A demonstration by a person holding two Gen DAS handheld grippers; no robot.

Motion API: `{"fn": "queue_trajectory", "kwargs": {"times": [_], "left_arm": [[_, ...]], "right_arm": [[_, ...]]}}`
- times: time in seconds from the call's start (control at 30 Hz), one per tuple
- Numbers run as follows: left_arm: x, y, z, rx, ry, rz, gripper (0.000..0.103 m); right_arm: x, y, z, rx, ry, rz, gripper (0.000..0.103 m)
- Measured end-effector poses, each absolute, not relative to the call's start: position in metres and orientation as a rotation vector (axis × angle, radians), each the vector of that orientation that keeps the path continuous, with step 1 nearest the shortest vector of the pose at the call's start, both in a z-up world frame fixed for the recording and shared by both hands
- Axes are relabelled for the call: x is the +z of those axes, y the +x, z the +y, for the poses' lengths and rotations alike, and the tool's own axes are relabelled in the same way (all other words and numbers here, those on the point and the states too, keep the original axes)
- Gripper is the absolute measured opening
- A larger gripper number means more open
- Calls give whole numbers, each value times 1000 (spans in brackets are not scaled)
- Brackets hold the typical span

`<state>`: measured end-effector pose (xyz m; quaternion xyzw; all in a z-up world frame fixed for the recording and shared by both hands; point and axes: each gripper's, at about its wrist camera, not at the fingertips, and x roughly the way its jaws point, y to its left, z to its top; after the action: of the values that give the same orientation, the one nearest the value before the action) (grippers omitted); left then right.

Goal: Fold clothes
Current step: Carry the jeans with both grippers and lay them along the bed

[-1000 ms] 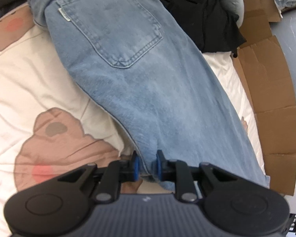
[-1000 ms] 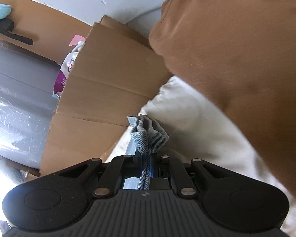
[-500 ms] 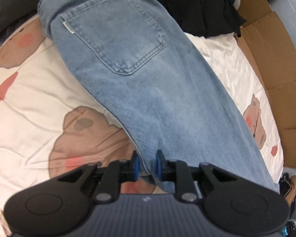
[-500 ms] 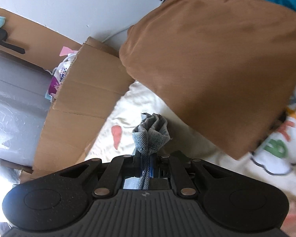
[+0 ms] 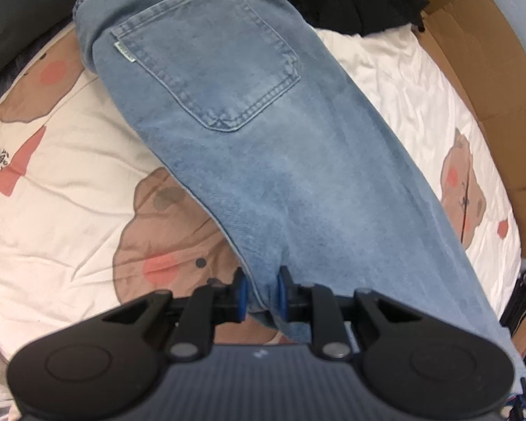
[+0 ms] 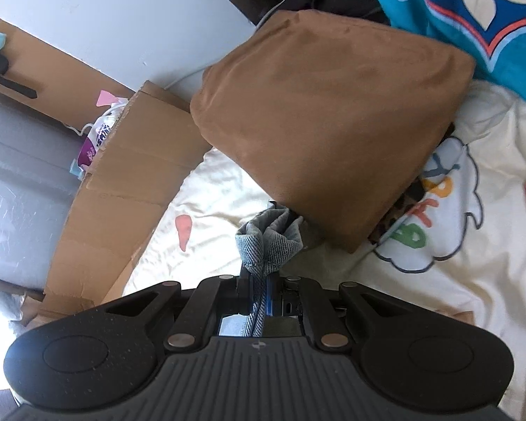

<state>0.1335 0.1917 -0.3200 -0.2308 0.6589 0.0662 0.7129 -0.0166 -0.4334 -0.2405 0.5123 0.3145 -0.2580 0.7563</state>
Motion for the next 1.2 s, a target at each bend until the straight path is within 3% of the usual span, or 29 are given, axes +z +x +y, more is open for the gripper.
{"fn": "queue_trajectory", "kwargs": {"times": [0.9, 1.2], "left_arm": [[-314, 120, 170, 175, -368, 1528, 18], [-335, 132, 169, 170, -329, 1571, 18]], "right_arm": [[-309, -158, -439, -613, 1151, 758, 5], [-341, -183, -440, -650, 1158, 825, 5]]}}
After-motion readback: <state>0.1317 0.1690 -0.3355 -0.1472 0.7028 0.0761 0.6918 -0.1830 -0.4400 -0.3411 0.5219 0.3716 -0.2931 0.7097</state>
